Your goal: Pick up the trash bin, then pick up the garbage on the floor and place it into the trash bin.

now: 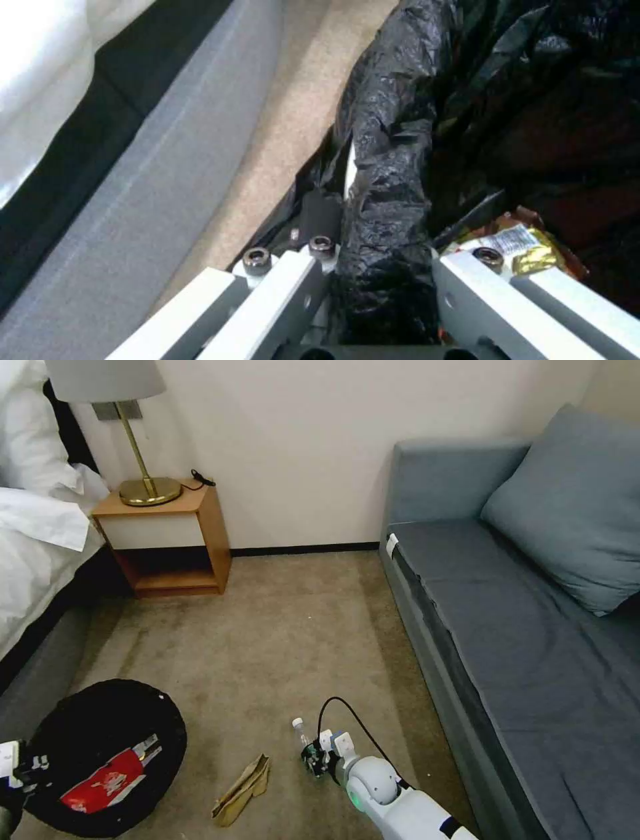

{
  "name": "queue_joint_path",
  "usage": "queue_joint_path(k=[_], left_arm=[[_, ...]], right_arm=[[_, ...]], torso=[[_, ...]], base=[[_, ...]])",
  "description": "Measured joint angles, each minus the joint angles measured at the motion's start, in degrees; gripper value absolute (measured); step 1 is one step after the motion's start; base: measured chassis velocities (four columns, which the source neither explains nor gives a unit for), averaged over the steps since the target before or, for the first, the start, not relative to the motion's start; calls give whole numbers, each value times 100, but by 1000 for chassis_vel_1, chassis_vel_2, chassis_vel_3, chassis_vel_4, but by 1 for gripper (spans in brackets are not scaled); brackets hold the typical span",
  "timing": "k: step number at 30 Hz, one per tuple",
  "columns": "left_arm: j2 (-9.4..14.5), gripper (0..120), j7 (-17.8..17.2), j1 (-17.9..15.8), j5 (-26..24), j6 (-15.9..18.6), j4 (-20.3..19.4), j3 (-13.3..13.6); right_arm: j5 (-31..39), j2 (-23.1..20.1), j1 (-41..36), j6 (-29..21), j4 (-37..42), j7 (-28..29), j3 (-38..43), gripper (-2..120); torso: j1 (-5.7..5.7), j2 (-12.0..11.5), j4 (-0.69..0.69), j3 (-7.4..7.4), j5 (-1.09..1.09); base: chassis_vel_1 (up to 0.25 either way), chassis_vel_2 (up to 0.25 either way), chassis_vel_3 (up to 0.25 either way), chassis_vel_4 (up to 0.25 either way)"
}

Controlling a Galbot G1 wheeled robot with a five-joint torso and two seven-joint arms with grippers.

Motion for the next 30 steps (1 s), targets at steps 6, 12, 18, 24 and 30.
queue_joint_path(k=[6,12,18,24,30], left_arm=[[8,3,4,-6,-2,0,0,9],[5,3,6,-6,-5,-2,6,15],[-22,3,8,20,-4,-5,2,46],[-50,3,6,9,4,-5,-25,48],[-79,3,4,75,10,-4,-85,-4]], right_arm=[[2,-40,-65,17,130,16,120,18],[144,-208,-129,52,543,33,252,18],[361,-500,-200,75,1608,9,207,18],[841,-584,-53,-24,2479,30,-43,18],[1374,-449,679,150,2849,19,-801,18]], torso=[[0,0,0,0,-1],[0,0,-1,0,-1],[0,0,-1,0,-2],[0,0,0,0,-1],[0,0,0,0,-2]], base=[[0,0,0,0],[0,0,0,0],[0,0,0,0],[0,0,0,0],[0,0,0,0]])
